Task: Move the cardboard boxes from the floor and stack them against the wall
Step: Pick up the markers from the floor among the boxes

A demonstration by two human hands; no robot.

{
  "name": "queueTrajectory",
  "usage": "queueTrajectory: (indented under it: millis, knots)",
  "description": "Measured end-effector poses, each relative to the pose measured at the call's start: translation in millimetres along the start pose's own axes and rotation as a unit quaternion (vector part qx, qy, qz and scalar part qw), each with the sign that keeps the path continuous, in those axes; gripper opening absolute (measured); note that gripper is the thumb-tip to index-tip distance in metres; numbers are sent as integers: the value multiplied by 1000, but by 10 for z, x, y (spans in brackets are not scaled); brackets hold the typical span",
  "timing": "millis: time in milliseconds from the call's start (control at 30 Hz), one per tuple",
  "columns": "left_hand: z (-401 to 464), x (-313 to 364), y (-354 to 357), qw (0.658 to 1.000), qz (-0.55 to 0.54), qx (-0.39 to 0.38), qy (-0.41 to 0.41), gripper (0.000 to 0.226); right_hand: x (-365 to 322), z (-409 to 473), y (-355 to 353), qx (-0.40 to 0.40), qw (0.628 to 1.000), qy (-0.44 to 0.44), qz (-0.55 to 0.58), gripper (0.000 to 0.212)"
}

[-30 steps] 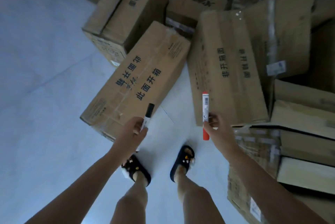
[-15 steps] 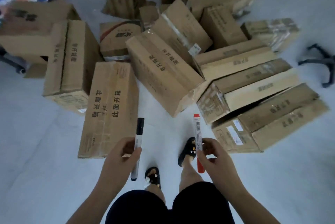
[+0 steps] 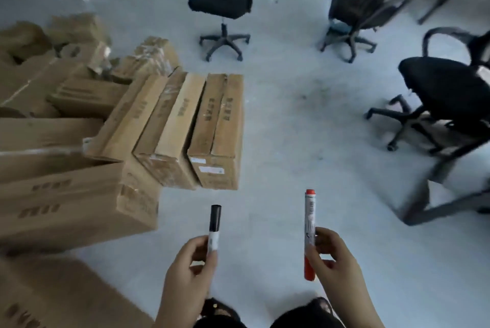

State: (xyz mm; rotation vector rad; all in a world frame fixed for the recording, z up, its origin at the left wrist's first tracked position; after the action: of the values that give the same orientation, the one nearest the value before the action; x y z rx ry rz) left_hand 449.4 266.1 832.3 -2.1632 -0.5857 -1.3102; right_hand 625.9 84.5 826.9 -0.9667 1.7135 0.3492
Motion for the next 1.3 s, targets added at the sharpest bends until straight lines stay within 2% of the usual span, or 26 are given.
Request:
queueTrajectory:
  millis: [133, 233, 400, 533, 633, 800, 900, 1000, 1167, 1300]
  knots:
    - [215, 400, 1323, 992, 47, -112, 36, 39, 421, -447, -1201, 131, 991, 6, 39, 29]
    - [231, 671, 2421, 973, 72, -208, 64, 41, 810, -897, -2041, 225, 971, 30, 70, 29]
    - [90, 1052, 3929, 924, 124, -350, 93, 34, 1298, -1666, -3106, 367, 920, 56, 123, 28]
    - [-37, 1223, 4947, 881, 163, -430, 107, 18, 1645, -2119, -3682, 459, 871, 81, 156, 23]
    - [-94, 1333, 5679, 843, 196, -484, 130, 18, 1866, -2314, -4079, 509, 837, 99, 174, 22]
    - [-5, 1569, 6902, 813, 204, -519, 167, 20, 2179, -2316, -5009, 547, 812, 90, 183, 25]
    - [143, 1738, 7716, 804, 204, -533, 167, 23, 2350, -2268, -5748, 569, 798, 90, 176, 24]
    - [198, 2103, 8579, 778, 216, -559, 189, 23, 2365, -2276, -6581, 586, 788, 86, 168, 25]
    - [278, 2684, 9831, 744, 239, -579, 230, 14, 2468, -2217, -7771, 581, 796, 94, 140, 18]
    - [542, 2880, 10605, 749, 259, -573, 209, 14, 2718, -1993, -8482, 560, 804, 126, 156, 15]
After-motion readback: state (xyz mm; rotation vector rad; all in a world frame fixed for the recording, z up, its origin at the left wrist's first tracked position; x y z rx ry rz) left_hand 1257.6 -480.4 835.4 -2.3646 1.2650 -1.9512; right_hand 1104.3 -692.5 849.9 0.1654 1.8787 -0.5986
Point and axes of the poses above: each hand's wrist, its own z-axis towards the middle knuckle, its own y-axis out of the palm, x = y × z, the point moved 6 cm from there along z, towards the middle knuckle, and after that the axes turned 15 degrees about -x, right-handed, at the moved point
